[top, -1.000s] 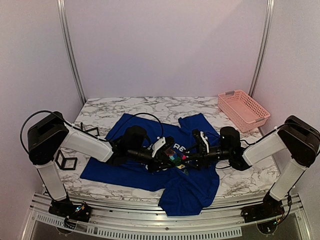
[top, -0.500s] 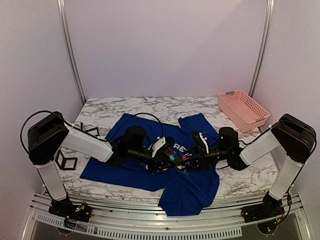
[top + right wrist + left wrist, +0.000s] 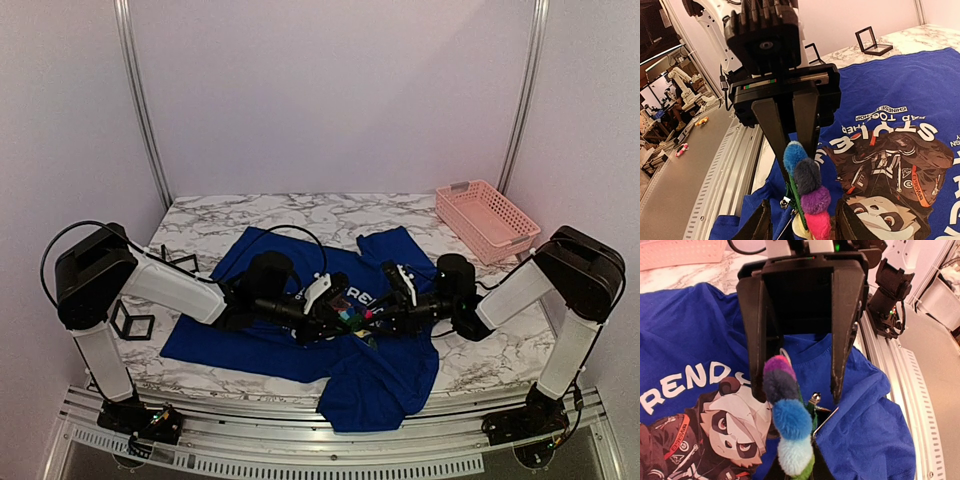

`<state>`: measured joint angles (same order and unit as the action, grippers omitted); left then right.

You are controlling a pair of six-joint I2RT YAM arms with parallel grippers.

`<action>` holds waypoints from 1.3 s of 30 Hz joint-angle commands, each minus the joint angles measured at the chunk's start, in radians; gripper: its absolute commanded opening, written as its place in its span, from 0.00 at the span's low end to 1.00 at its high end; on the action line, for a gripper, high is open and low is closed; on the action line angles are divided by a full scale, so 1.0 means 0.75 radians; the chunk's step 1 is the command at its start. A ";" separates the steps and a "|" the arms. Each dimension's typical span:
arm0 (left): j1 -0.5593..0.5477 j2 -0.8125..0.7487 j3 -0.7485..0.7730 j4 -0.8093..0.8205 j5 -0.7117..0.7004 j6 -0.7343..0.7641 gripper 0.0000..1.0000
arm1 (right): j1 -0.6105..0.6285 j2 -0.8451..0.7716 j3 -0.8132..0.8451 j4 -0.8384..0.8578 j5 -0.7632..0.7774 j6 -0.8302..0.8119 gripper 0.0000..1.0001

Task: Pin the brooch onto the clothing
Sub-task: Pin the clothing with brooches onto the flattened clothing.

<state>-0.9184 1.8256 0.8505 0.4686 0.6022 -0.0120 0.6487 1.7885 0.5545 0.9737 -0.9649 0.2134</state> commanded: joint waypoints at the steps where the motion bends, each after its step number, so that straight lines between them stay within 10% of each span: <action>1: -0.009 -0.023 -0.017 0.032 0.023 -0.006 0.00 | -0.027 0.003 -0.021 0.002 -0.068 -0.004 0.40; 27: -0.023 0.003 -0.001 0.004 0.000 0.014 0.00 | -0.028 0.108 0.003 0.049 -0.179 0.033 0.00; 34: -0.033 0.010 0.004 0.011 0.018 0.014 0.44 | -0.030 0.106 0.009 0.015 -0.172 0.040 0.00; 39: -0.039 0.027 0.016 0.009 0.037 0.014 0.40 | -0.029 0.108 0.009 0.017 -0.166 0.042 0.00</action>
<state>-0.9291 1.8259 0.8509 0.4683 0.6182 -0.0071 0.6262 1.8545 0.5507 0.9970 -1.0748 0.2348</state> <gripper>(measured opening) 0.413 0.029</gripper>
